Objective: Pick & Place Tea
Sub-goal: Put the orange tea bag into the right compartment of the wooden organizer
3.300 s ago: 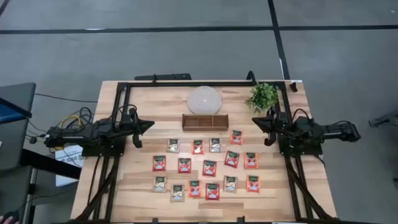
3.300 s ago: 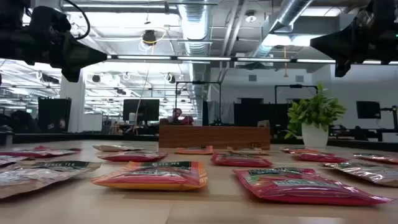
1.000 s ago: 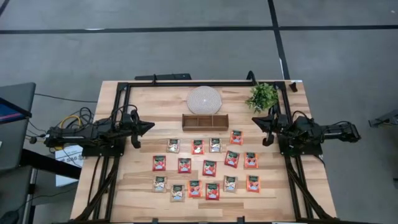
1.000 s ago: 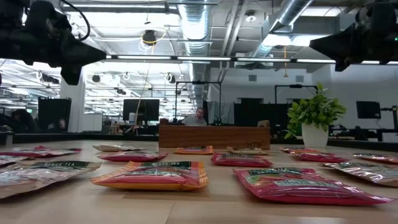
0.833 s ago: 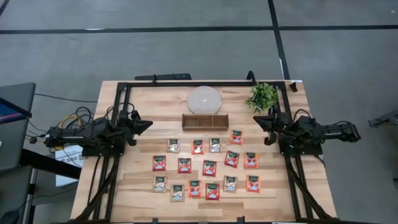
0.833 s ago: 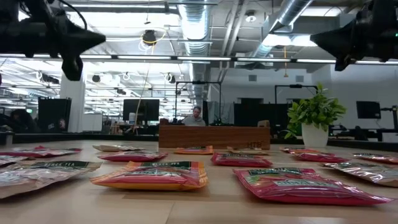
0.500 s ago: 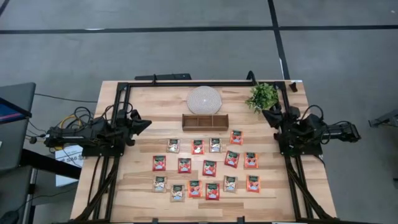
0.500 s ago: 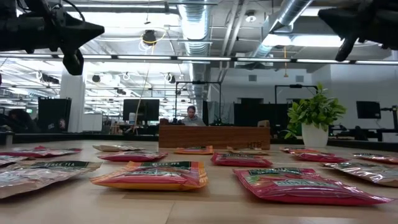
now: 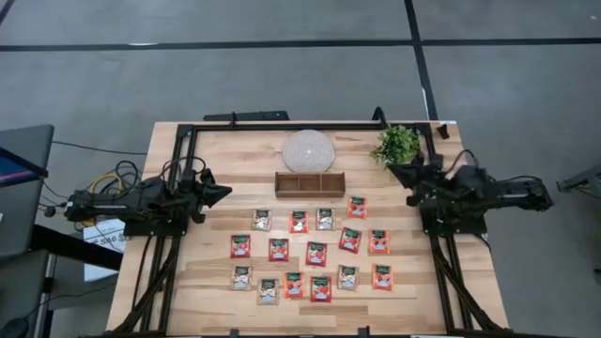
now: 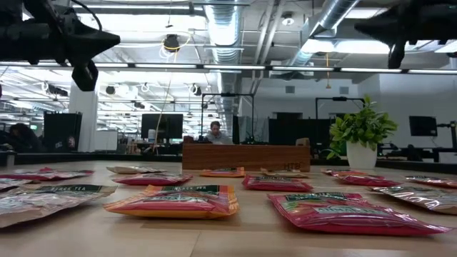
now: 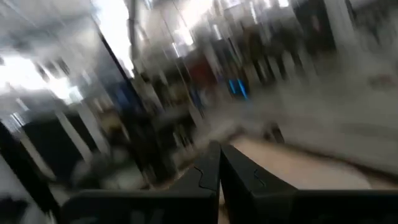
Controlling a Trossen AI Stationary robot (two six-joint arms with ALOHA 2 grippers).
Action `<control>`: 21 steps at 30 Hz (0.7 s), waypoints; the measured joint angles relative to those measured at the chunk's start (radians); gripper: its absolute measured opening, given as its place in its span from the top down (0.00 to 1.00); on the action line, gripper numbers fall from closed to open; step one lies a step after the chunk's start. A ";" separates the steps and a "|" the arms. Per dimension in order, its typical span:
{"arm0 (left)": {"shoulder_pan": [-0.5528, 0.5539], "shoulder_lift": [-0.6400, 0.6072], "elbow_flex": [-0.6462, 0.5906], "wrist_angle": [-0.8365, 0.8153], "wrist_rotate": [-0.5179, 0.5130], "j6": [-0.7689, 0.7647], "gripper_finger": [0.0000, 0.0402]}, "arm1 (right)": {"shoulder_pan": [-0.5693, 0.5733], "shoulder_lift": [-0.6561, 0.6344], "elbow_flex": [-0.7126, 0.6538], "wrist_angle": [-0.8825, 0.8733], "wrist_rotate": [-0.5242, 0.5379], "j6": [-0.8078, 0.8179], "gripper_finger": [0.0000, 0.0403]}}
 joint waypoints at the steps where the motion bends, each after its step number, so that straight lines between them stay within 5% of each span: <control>1: 0.000 0.009 0.000 -0.005 0.000 0.000 1.00 | 0.000 0.034 0.042 -0.084 0.000 0.029 1.00; 13: 0.000 0.060 0.000 -0.167 0.001 -0.080 1.00 | 0.000 0.408 0.459 -0.747 -0.003 0.130 1.00; 21: 0.000 0.060 0.001 -0.194 0.001 -0.073 1.00 | 0.000 0.589 0.522 -0.840 -0.092 0.088 1.00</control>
